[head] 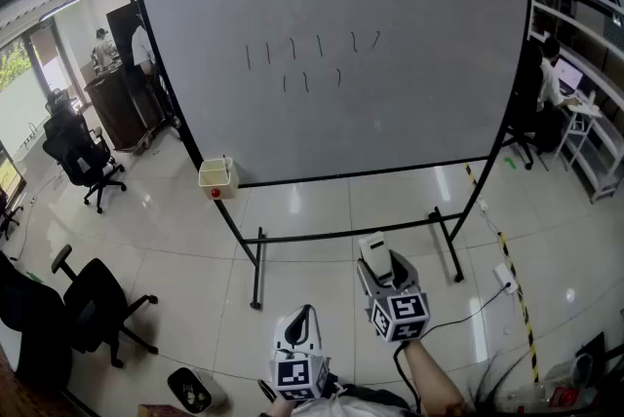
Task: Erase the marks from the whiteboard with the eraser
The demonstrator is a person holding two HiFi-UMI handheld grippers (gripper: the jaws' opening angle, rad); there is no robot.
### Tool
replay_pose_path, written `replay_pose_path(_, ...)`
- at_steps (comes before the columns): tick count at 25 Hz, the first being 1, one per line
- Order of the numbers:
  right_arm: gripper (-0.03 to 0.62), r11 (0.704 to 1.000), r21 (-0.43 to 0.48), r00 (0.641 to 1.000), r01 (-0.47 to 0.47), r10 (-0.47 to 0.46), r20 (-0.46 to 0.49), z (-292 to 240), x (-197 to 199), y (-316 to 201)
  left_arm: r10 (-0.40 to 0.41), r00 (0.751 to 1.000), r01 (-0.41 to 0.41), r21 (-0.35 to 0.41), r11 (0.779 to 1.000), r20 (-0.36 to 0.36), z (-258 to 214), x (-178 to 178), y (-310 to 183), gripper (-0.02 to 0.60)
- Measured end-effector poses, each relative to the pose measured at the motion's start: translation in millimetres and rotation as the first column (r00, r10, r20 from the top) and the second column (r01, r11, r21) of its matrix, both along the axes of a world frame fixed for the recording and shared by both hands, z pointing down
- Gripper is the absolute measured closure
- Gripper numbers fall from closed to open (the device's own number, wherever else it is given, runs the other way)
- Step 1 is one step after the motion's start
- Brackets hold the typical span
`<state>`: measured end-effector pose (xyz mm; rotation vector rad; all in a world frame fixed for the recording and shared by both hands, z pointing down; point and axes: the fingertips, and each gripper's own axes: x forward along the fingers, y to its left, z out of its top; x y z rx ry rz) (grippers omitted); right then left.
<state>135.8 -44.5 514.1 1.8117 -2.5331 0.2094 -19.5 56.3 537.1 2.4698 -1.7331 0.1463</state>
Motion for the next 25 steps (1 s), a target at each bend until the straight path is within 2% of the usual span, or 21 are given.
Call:
replay_pose_path(5,0.312,0.973,0.226,0.993,-0.039,0.063,-0.104,-94,16,-116,-0.046,0.999,0.046,0.018,0.999,-0.015,-2,-17,-44,0.588)
replay_pose_path(10,0.312,0.937,0.338,0.971,-0.091,0.158,-0.177,-166,8,-222,-0.035,0.999,0.036,0.034,0.999,-0.037,2,-30,-119,0.588)
replay_pose_path(14,0.312,0.914,0.38,0.95,-0.14,0.232,-0.208,-199,1,-305,0.02,0.998,-0.016,0.068,0.998,-0.061,-24,-37,-196,0.588)
replay_pose_path(17,0.312,0.906,0.388,0.939,-0.171,0.269,-0.215,-215,-2,-359,0.053,0.998,-0.048,0.114,0.992,-0.045,-41,-52,-249,0.588)
replay_pose_path(20,0.313,0.904,0.381,0.931,-0.196,0.294,-0.217,-226,-6,-396,0.023,0.998,-0.015,0.122,0.992,-0.062,-45,-68,-289,0.588)
replay_pose_path(25,0.31,0.907,0.358,0.926,-0.222,0.311,-0.213,-206,-5,-418,-0.008,0.996,0.016,0.096,0.995,-0.089,-43,-78,-317,0.588)
